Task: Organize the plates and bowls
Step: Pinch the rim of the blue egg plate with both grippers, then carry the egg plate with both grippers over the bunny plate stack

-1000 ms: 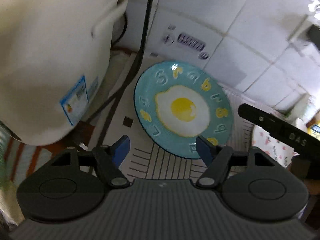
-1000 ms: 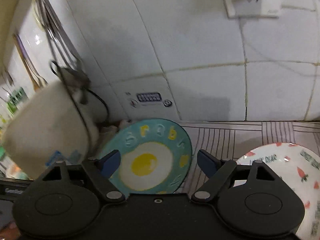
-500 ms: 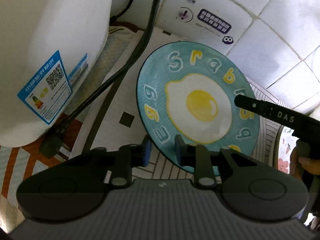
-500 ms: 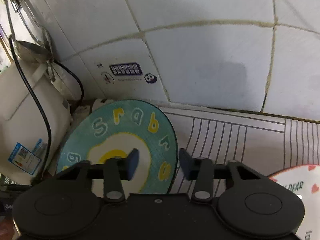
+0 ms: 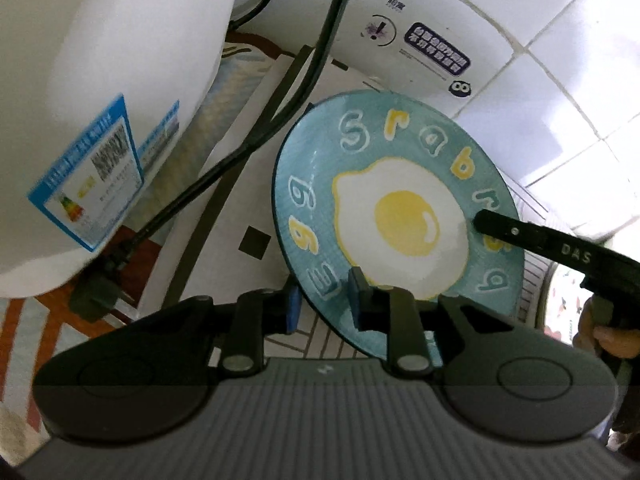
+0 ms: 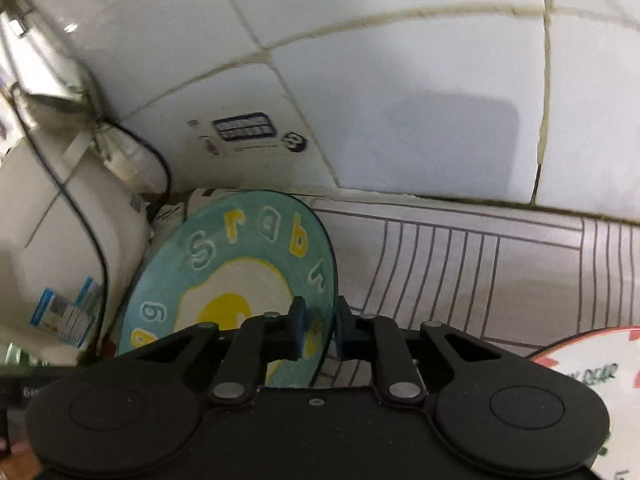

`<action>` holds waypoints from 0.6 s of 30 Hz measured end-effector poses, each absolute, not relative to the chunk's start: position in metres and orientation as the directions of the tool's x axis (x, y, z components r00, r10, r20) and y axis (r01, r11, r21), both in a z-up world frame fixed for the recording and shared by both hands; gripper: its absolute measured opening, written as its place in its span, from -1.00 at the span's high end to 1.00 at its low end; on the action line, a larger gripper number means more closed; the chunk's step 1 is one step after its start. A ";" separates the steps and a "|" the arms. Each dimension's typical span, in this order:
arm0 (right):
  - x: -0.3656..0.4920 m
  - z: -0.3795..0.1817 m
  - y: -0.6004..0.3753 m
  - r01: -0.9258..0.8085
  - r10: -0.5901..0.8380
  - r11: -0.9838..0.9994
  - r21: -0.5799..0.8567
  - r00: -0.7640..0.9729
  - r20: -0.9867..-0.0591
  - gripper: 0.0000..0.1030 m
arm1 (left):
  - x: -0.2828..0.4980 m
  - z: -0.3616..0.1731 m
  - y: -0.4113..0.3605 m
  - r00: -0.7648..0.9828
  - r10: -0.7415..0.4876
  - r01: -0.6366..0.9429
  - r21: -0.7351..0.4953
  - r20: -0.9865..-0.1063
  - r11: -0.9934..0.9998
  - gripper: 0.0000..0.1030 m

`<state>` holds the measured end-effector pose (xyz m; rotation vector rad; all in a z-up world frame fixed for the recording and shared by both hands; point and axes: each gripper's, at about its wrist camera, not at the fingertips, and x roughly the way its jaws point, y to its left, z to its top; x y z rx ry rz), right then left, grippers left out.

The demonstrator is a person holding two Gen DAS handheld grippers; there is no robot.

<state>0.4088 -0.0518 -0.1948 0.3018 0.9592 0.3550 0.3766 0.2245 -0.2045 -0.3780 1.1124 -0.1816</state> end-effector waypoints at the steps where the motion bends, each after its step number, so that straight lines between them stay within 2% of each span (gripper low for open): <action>1: 0.405 -0.190 -0.052 -0.163 0.422 0.902 0.400 0.529 -0.736 0.70 | 0.377 -0.201 0.227 0.431 -0.344 -0.030 -0.394 -0.834 0.919 0.56; 11: 0.346 -0.138 -0.061 -0.131 0.399 0.904 0.407 0.600 -0.694 0.67 | 0.357 -0.151 0.225 0.407 -0.390 0.112 -0.379 -0.826 0.919 0.53; 18: 0.287 -0.095 -0.084 -0.047 0.300 0.926 0.375 0.693 -0.655 0.65 | 0.344 -0.107 0.196 0.387 -0.443 0.259 -0.366 -0.809 0.894 0.53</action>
